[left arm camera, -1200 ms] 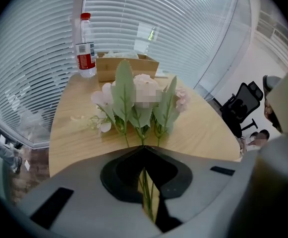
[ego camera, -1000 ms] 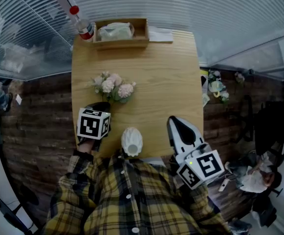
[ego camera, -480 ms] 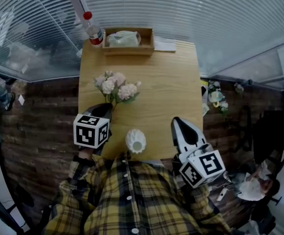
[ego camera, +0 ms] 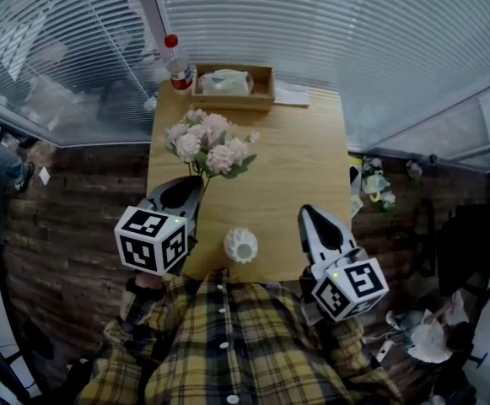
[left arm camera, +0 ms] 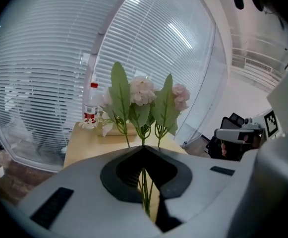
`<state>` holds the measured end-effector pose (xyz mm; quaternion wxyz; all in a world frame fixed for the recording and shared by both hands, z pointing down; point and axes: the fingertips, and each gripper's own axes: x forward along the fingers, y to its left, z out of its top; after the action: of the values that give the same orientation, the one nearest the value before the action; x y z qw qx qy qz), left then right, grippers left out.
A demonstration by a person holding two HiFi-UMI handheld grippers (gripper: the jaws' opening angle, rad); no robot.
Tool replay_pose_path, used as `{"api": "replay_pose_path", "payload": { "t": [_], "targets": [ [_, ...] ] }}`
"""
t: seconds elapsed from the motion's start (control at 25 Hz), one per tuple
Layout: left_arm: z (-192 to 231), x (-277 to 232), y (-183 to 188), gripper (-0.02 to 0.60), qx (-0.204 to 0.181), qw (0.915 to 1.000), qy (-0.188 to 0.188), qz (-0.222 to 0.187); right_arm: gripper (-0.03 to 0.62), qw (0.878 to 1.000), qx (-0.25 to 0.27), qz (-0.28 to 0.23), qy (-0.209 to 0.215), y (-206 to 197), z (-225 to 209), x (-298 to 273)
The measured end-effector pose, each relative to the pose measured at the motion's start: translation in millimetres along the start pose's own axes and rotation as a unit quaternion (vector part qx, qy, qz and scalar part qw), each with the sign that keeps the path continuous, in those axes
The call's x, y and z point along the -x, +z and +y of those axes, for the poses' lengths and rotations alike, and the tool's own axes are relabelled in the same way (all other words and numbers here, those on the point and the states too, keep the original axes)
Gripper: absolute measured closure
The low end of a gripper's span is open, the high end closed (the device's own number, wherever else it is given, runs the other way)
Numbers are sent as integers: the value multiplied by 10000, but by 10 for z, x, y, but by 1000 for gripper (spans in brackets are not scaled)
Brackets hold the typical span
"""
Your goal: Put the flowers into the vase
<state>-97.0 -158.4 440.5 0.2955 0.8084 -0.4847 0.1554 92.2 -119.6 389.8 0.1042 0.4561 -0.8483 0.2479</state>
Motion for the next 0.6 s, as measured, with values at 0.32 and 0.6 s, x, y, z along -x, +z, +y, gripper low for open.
{"api": "replay_pose_path", "payload": {
  "t": [0.32,0.6],
  "targets": [
    [-392,378,651,568,-208,9933,-268,-1105,583,9998,102,-123,102,95,64,-16],
    [-743,726,1134,568,-244,9796,-698,-1871,582,9997,163,-148,144,127,102,-56]
  ]
}}
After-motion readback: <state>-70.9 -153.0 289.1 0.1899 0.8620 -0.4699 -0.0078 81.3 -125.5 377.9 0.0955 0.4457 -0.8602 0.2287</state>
